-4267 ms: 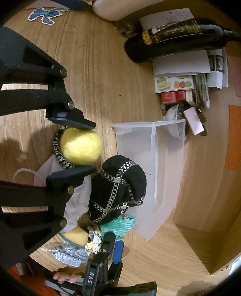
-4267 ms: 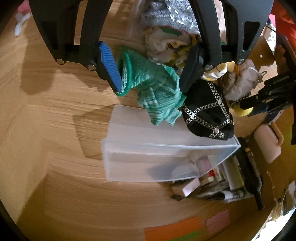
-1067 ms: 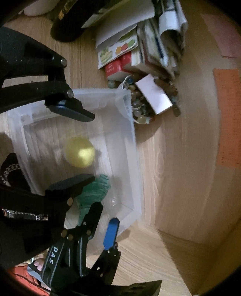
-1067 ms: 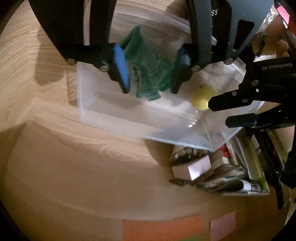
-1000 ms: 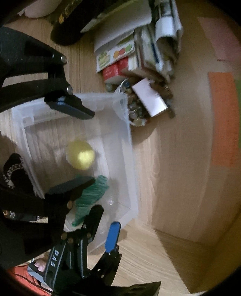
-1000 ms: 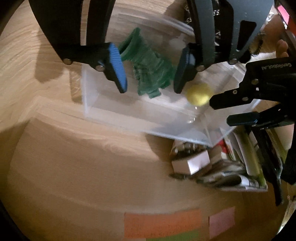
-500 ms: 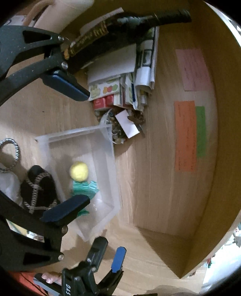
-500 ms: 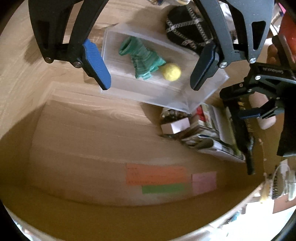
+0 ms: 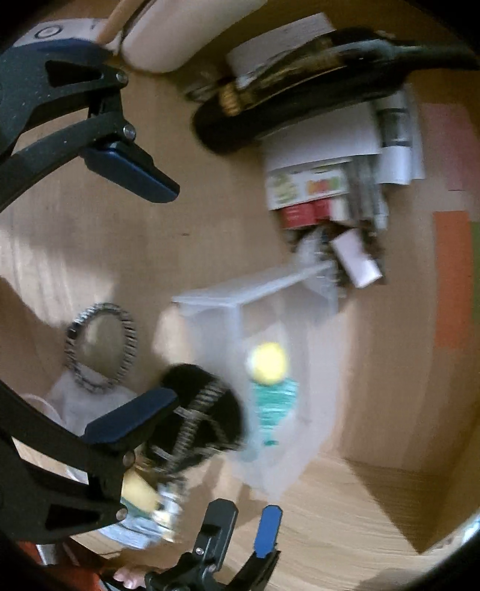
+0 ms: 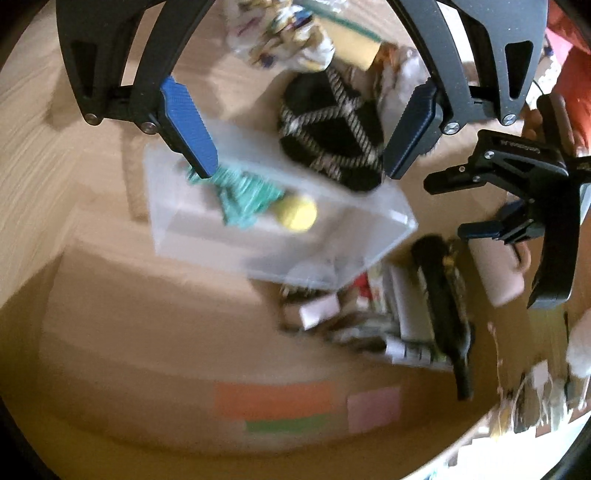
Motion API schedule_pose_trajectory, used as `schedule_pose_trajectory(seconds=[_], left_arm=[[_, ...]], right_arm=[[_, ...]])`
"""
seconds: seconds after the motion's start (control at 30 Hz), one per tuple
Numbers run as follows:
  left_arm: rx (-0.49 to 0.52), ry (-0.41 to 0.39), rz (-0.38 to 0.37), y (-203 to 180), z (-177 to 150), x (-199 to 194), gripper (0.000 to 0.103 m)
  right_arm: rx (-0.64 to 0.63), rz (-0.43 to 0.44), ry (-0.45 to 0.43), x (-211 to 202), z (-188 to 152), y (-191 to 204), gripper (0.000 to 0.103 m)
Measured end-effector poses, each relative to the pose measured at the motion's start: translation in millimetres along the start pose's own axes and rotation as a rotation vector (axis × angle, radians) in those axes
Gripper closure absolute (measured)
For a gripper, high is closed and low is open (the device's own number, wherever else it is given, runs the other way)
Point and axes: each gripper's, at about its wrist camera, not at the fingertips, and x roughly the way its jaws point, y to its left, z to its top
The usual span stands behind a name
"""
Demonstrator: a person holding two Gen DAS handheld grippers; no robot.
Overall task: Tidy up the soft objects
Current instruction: 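Move the left gripper to the cord bracelet while the right approaches the black beanie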
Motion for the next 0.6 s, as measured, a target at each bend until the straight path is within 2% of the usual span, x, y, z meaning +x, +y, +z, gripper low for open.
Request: schedule_pose_trajectory(seconds=[0.13, 0.33, 0.43, 0.53, 0.6], left_arm=[[-0.017, 0.058, -0.012, 6.8, -13.6, 11.6, 0.002], [-0.044, 0.116, -0.060, 12.9, -21.9, 21.3, 0.022], [-0.038, 0.140, -0.083, 11.9, -27.1, 26.1, 0.035], [-0.028, 0.149, -0.107, 7.5, -30.8, 28.5, 0.041], [-0.011, 0.145, -0.100, 3.7, -31.6, 28.2, 0.052]], right_arm=[[0.006, 0.020, 0.080, 19.1, -9.0, 4.6, 0.013], [0.049, 0.056, 0.181, 45.2, -16.5, 8.9, 0.013], [0.040, 0.068, 0.208, 51.8, -18.8, 11.7, 0.015], [0.008, 0.058, 0.214, 52.4, -20.8, 17.9, 0.033], [-0.001, 0.062, 0.222, 54.5, -22.0, 19.7, 0.043]])
